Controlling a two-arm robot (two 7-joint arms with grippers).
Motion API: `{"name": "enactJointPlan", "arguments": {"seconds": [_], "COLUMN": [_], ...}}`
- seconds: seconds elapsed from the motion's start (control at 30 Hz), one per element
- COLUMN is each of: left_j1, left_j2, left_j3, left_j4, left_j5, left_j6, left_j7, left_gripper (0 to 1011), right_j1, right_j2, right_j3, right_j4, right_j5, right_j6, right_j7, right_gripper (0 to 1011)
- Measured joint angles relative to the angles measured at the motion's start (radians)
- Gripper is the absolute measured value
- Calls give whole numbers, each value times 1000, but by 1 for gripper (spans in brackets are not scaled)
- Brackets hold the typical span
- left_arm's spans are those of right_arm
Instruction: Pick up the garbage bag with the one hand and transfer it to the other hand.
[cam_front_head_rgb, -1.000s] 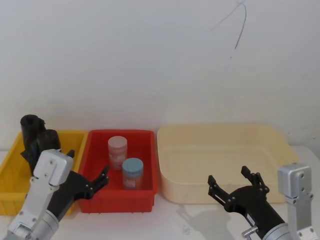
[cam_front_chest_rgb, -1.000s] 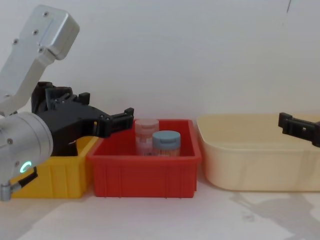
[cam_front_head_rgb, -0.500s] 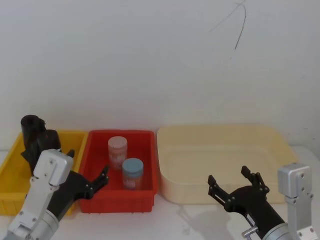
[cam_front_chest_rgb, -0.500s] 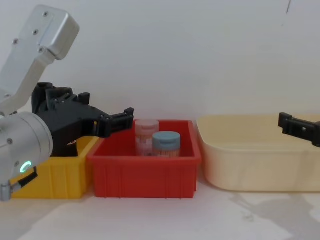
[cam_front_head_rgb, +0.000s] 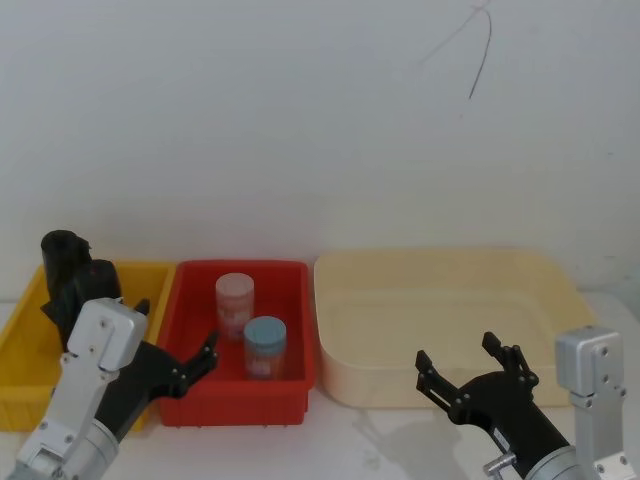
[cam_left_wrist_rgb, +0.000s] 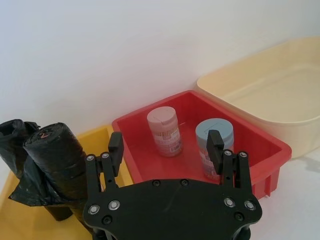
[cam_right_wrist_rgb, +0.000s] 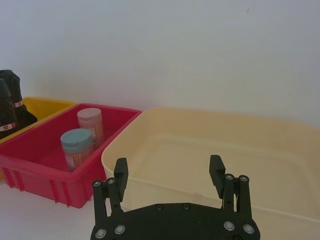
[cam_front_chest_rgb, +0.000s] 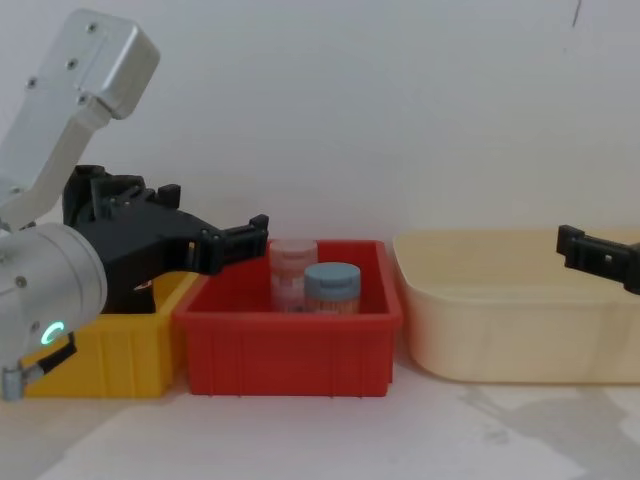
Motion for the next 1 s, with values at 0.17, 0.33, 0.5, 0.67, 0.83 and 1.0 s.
{"name": "enactJointPlan", "arguments": {"seconds": [0.17,0.33,0.5,0.67,0.83,1.0], "left_j1": [-5,1,19,44,53,48], "left_j2": [-8,-13,-12,-5,0,1], "left_j3": [3,-1,-20,-56,-89,-116], "left_j4": [0,-14,-32,-54,-63,-61], "left_j5": [1,-4,-16,-34,-49,-63], "left_j6": [6,23,40,60,74,86], "left_j7": [-3,-5,3,19,27,29], "left_gripper": [1001,1002,1002,1001,1001,1002], "right_j1": [0,0,0,0,0,0], "right_j2": [0,0,0,0,0,0], "right_j3": [0,0,0,0,0,0], "right_j4": [0,0,0,0,0,0], "right_j5": [0,0,0,0,0,0], "right_j6": [0,0,0,0,0,0], "right_j7": [0,0,0,0,0,0], "right_gripper": [1000,1000,1000,1000,1000,1000]}}
